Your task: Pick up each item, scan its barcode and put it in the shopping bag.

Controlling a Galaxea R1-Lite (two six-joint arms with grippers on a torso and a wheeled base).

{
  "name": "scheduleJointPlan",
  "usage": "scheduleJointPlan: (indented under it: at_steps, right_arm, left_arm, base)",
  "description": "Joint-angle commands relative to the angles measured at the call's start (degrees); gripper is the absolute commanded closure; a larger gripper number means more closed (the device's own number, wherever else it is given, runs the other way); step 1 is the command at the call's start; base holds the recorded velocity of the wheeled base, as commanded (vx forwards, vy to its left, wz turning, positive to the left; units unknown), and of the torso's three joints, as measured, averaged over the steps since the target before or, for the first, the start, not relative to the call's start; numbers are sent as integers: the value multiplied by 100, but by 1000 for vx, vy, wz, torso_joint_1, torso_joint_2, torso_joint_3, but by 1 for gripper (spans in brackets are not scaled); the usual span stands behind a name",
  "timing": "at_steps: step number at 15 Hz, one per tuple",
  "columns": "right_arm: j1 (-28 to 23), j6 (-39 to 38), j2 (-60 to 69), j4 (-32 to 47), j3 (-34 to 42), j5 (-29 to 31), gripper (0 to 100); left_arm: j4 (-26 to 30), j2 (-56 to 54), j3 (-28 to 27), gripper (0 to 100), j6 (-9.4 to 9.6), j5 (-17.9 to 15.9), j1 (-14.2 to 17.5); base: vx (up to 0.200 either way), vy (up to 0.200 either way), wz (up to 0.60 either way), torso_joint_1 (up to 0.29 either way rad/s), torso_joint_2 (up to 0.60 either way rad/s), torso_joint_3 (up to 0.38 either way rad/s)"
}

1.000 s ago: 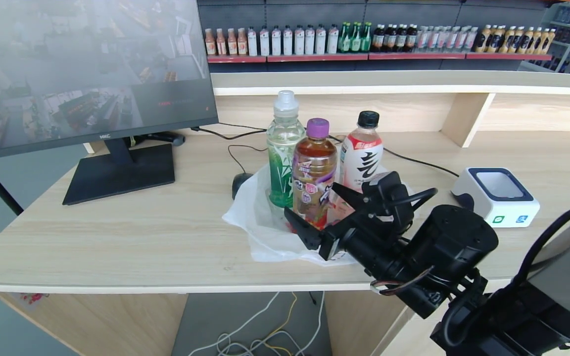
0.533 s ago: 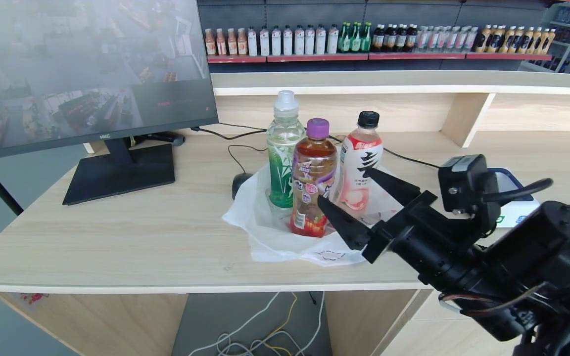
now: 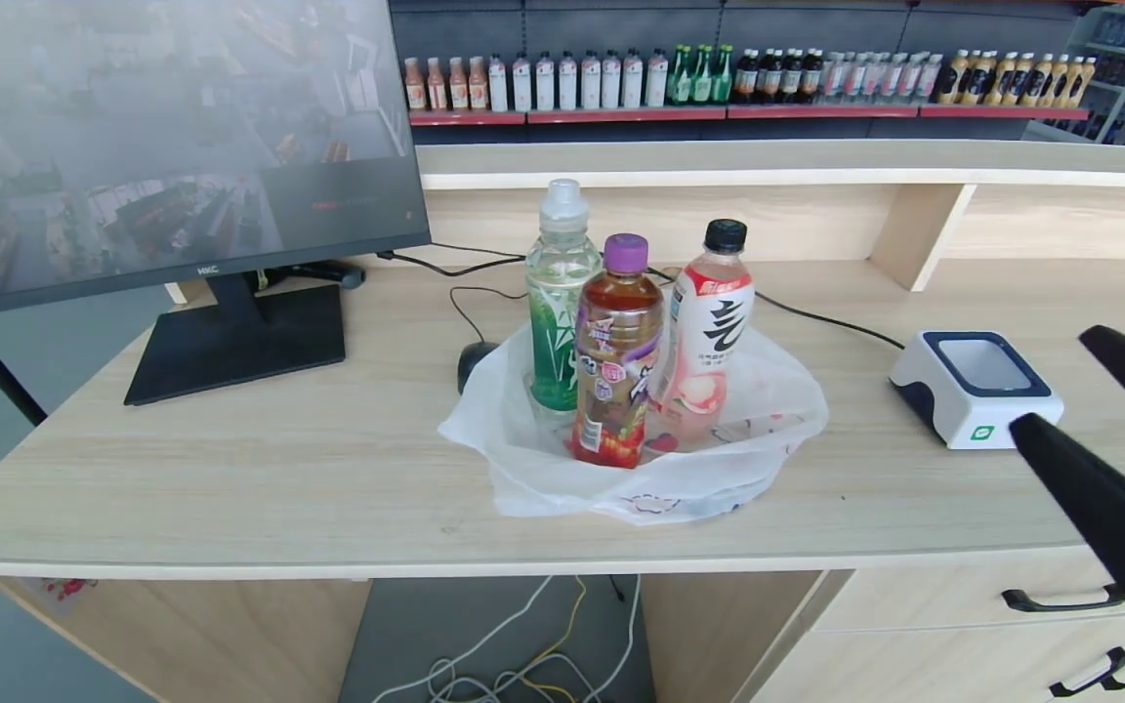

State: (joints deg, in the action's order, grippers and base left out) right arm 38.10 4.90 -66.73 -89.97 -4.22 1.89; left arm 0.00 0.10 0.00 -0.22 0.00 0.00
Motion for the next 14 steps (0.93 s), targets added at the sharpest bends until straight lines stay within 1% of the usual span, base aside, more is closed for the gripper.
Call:
scheduleJointPlan:
  at_steps: [1, 3, 4, 6, 8, 9, 10, 11, 12, 13, 14]
  right_arm:
    - [-417, 20, 1514, -3, 422, -13, 0]
    - [-435, 266, 1848, -3, 422, -40, 0]
    - [-417, 283, 1971, 612, 422, -40, 0]
    - [-285, 327, 2621, 2361, 422, -145, 0]
    - [-250, 283, 3702, 4338, 422, -207, 0]
    - [-250, 283, 3922, 4752, 422, -207, 0]
    - [-259, 371, 5056, 6641, 422, -198, 0]
    - [-268, 406, 5847, 7749, 422, -198, 0]
    - [-268, 415, 6216, 8197, 422, -207, 0]
    - [-312, 354, 6673, 9164, 176, -180, 0]
    - [-382, 371, 6673, 9181, 167, -163, 0]
  left_arm:
    - [0, -1, 0, 0, -4, 0, 0]
    - [0, -1, 0, 0, -4, 0, 0]
    - [0, -1, 0, 0, -4, 0, 0]
    - [0, -1, 0, 0, -4, 0, 0]
    - [0, -1, 0, 0, -4, 0, 0]
    - [0, -1, 0, 0, 4, 0, 0]
    - [0, -1, 0, 0, 4, 0, 0]
    - [0, -1, 0, 0, 4, 0, 0]
    - [0, -1, 0, 0, 4, 0, 0]
    - [0, -1, 0, 0, -4, 0, 0]
    - [0, -1, 0, 0, 4, 0, 0]
  base:
    - [0, 0, 0, 0, 0, 0]
    - [0, 0, 0, 0, 0, 0]
    - [0, 0, 0, 0, 0, 0]
    - [0, 0, 0, 0, 0, 0]
    - [0, 0, 0, 0, 0, 0]
    - [0, 0, 0, 0, 0, 0]
    - [0, 0, 0, 0, 0, 0]
    - [0, 0, 0, 0, 0, 0]
    - [0, 0, 0, 0, 0, 0]
    - [0, 0, 0, 0, 0, 0]
    - [0, 0, 0, 0, 0, 0]
